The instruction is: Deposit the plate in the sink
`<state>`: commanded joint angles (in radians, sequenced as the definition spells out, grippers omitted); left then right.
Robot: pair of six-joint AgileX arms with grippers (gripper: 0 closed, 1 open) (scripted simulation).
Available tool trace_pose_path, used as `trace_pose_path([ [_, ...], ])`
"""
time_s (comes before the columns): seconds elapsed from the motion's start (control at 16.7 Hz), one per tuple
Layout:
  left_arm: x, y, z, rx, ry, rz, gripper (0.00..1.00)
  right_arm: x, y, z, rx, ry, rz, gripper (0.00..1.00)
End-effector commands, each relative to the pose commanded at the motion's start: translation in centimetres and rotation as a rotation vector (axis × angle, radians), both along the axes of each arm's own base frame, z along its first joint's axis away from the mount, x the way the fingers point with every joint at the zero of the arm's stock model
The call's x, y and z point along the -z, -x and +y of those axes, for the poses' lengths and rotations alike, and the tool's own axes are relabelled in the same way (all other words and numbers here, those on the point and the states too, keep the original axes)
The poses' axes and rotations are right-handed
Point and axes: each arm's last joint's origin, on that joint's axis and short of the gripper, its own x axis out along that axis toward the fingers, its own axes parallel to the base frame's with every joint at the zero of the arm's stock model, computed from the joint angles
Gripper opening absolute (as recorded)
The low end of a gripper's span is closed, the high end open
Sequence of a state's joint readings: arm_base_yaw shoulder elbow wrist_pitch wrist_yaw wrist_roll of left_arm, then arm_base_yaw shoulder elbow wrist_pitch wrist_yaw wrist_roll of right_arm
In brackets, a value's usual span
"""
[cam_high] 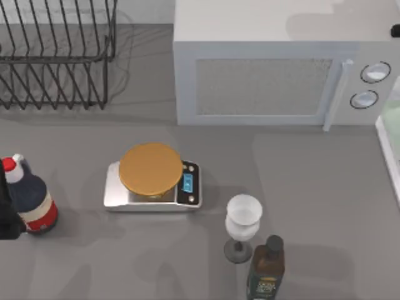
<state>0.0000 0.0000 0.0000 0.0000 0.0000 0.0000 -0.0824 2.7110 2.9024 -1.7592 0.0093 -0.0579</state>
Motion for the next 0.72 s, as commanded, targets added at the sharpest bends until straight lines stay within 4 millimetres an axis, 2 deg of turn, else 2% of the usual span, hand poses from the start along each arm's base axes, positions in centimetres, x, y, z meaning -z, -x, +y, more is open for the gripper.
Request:
trace_pose_path([
  [0.36,0.0,0.0,0.0,0.0,0.0,0.0,1.0,0.0,0.0,0.0,0.0,0.0,0.0,0.98],
  [0.72,0.0,0.0,0.0,0.0,0.0,0.0,1.0,0.0,0.0,0.0,0.0,0.0,0.0,1.0],
])
